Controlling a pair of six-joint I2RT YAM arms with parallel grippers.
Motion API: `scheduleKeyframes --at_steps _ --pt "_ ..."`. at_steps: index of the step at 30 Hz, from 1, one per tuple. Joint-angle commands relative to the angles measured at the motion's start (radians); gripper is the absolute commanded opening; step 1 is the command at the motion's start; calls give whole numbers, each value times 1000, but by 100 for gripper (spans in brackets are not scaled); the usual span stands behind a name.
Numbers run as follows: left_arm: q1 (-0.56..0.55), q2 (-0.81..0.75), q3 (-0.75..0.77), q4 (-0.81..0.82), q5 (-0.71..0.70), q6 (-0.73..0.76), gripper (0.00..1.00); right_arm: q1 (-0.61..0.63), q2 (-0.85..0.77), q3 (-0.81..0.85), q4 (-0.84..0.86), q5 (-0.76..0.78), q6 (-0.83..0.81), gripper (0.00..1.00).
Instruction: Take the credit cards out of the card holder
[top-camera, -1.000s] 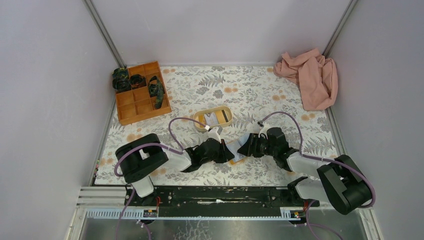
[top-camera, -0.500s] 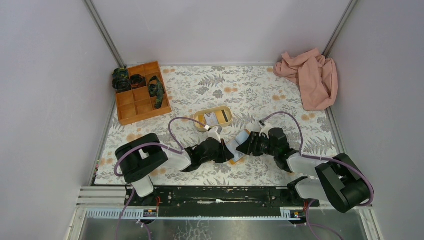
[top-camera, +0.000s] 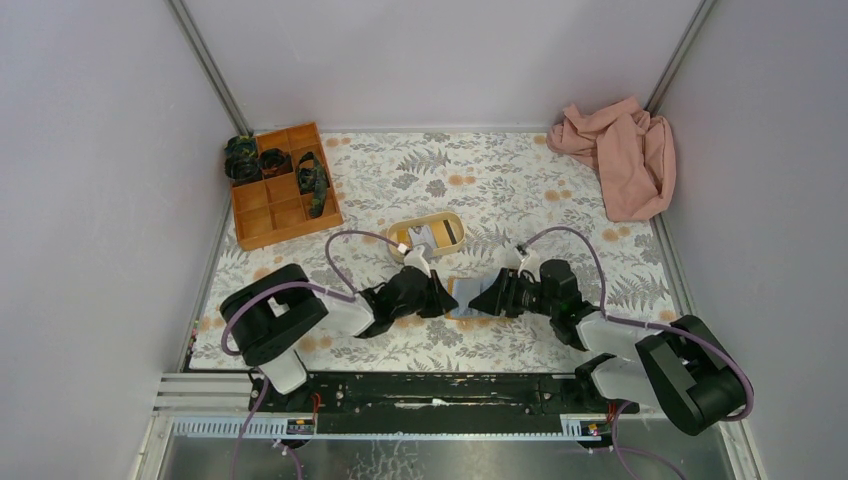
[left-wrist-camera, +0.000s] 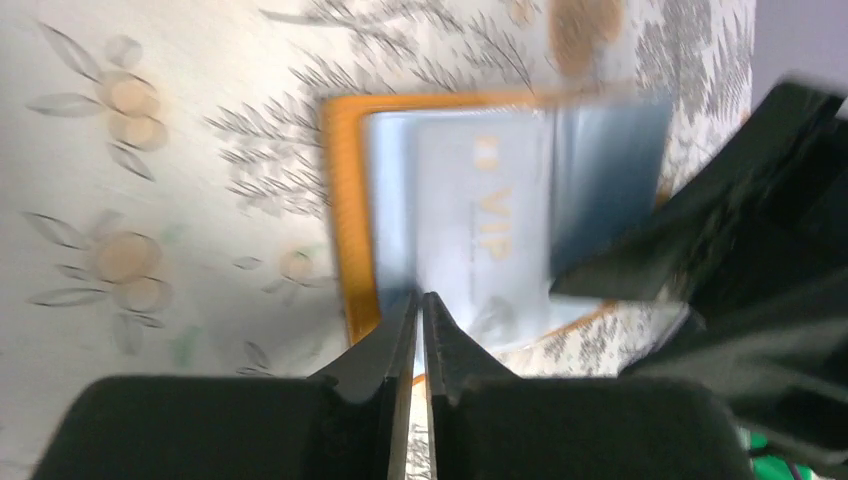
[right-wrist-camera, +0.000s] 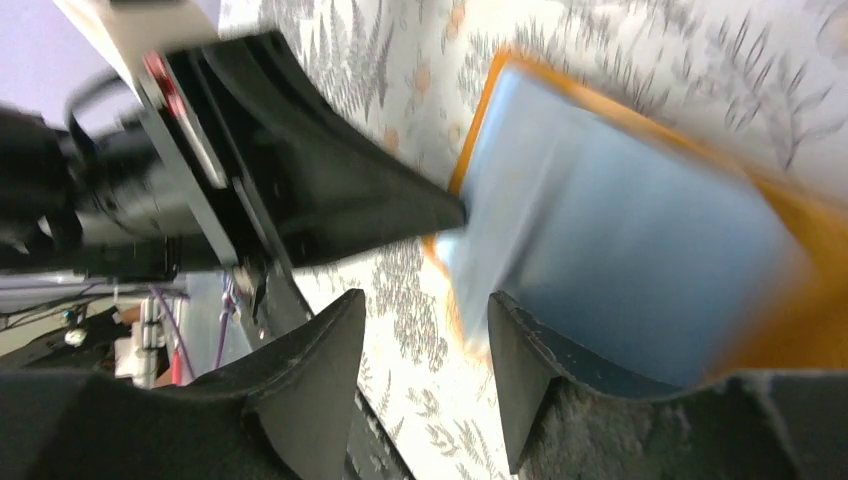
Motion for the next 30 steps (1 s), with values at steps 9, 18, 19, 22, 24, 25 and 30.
scheduleKeyframes --at_steps 9,18,19,22,24,25,30 --pt "129 -106 1 -227 -62 130 14 33 -62 -86 -62 -100 9 55" --pt "127 -117 -4 -173 9 105 14 32 -108 -39 -174 -40 -42 55" --pt "124 -114 -7 -167 9 101 15 32 -98 -30 -194 -32 -56 55" --pt "115 -104 -24 -149 10 87 14 32 -67 -13 -227 9 -91 53" --pt "108 -101 -38 -134 11 75 14 33 -53 2 -258 41 -117 47" --pt "105 -101 -46 -130 9 70 14 32 -50 6 -264 61 -125 45" --pt "82 -111 -87 -100 10 38 14 32 -12 52 -330 191 -157 33"
